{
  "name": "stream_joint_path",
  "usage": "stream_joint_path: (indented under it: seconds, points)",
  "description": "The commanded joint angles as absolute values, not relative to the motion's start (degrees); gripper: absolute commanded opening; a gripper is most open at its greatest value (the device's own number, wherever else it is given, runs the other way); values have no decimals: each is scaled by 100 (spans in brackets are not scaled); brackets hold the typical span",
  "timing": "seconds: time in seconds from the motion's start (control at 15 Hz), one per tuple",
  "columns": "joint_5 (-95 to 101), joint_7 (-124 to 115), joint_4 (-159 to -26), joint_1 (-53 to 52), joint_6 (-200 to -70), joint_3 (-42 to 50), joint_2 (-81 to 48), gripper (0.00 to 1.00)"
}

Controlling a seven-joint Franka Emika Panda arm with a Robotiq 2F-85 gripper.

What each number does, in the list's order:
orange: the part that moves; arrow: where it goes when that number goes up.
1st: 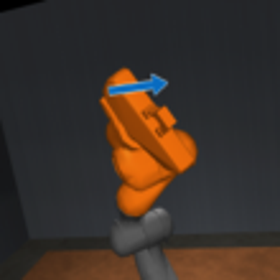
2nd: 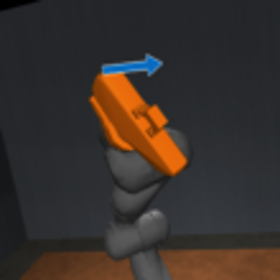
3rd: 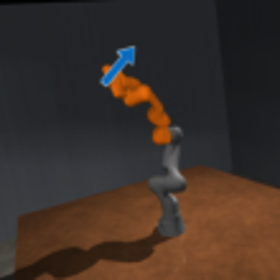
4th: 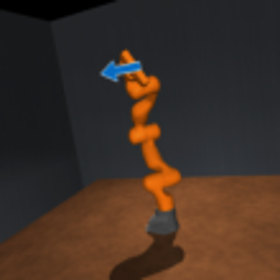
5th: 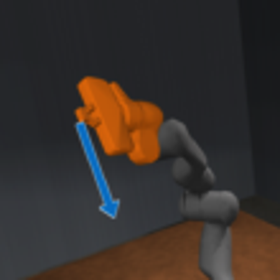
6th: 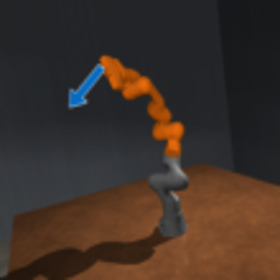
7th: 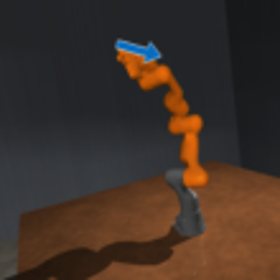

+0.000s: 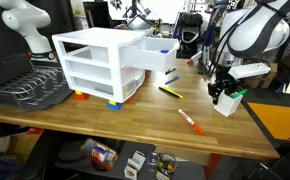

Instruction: Move the pen holder to the middle of the table

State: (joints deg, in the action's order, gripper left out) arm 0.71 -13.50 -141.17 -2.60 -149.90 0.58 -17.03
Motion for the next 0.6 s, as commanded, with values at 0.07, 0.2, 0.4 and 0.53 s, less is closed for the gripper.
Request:
stream_joint_path:
  seconds: [0.07,0.2,0.4,0.53]
  points:
    - [178,-1405,-14140,-344,-14988,170,-1671,17]
    - [312,-1466,-14137,-394,-14994,240,-1592,3]
    - [797,-1667,-14095,-546,-14999,381,-1423,0]
    - [1127,-1841,-14037,-639,-15023,440,-1322,3]
